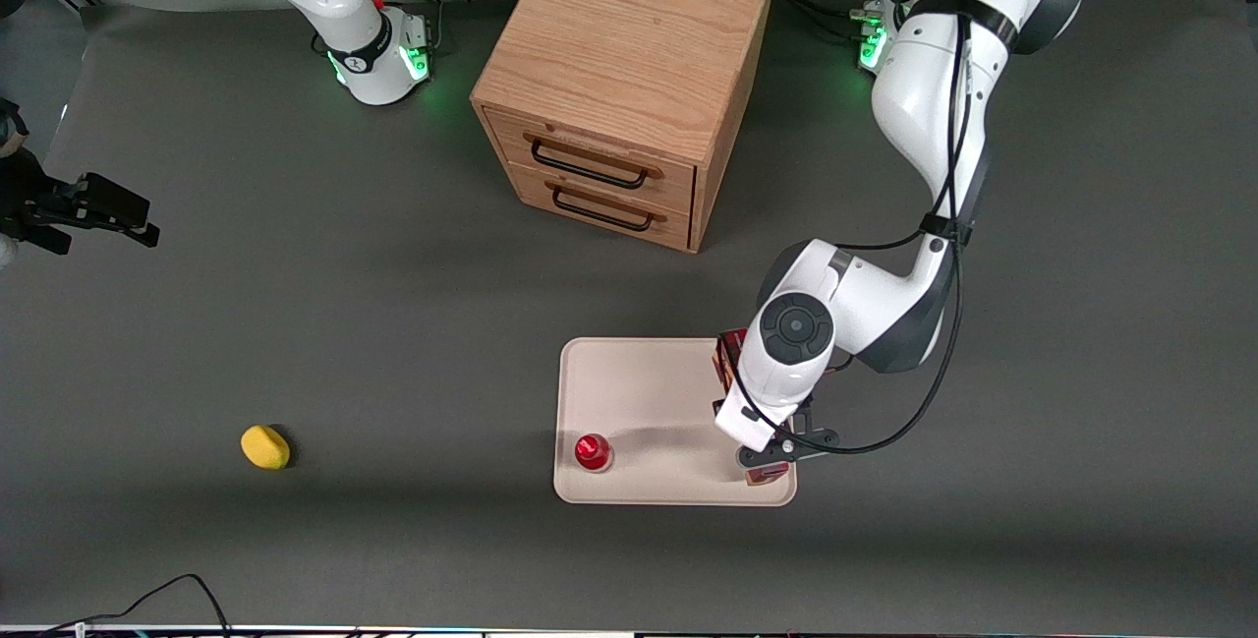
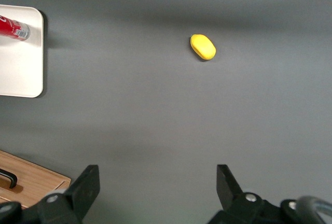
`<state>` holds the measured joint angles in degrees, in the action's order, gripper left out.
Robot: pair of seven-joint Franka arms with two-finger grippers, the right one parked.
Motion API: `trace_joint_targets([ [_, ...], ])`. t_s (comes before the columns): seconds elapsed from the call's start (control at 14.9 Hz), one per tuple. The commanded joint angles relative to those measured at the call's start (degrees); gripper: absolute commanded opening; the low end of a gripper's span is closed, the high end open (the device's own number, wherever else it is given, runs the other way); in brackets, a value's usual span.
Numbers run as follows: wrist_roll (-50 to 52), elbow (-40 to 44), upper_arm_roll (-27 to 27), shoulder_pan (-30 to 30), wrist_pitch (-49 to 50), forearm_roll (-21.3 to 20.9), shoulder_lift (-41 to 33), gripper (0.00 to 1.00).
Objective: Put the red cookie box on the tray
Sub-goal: 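Open the left gripper to release the box onto the tray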
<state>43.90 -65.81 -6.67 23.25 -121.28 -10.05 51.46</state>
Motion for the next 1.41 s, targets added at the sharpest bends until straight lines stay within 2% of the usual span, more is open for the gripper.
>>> trace_joint_targets([
  [0.0, 1.10, -2.20, 0.34, -0.05, -1.85, -0.50, -0.39, 0.00],
  [0.4, 1.37, -4.14, 0.34, -0.84, -3.60, -0.50, 0.40, 0.00],
  [0.47, 0.67, -4.41, 0.34, -0.93, -4.31, -0.76, 0.48, 0.23],
  [0.54, 0.49, -4.58, 0.34, -0.93, -4.92, -1.02, 0.57, 0.40],
  [0.6, 0.40, -4.59, 0.43, -1.01, -5.02, -1.29, 0.83, 0.73],
  [0.67, 0.40, -4.59, 0.34, -1.02, -5.02, -1.12, 0.84, 0.89],
  [0.74, 0.40, -4.59, 0.34, -1.02, -5.02, -1.20, 0.84, 1.00],
  [1.01, 0.49, -3.97, 0.34, -1.36, -3.18, -1.20, -0.65, 1.00],
  [1.34, -0.30, 1.82, -0.27, -1.98, 10.60, 0.02, -2.67, 1.00],
])
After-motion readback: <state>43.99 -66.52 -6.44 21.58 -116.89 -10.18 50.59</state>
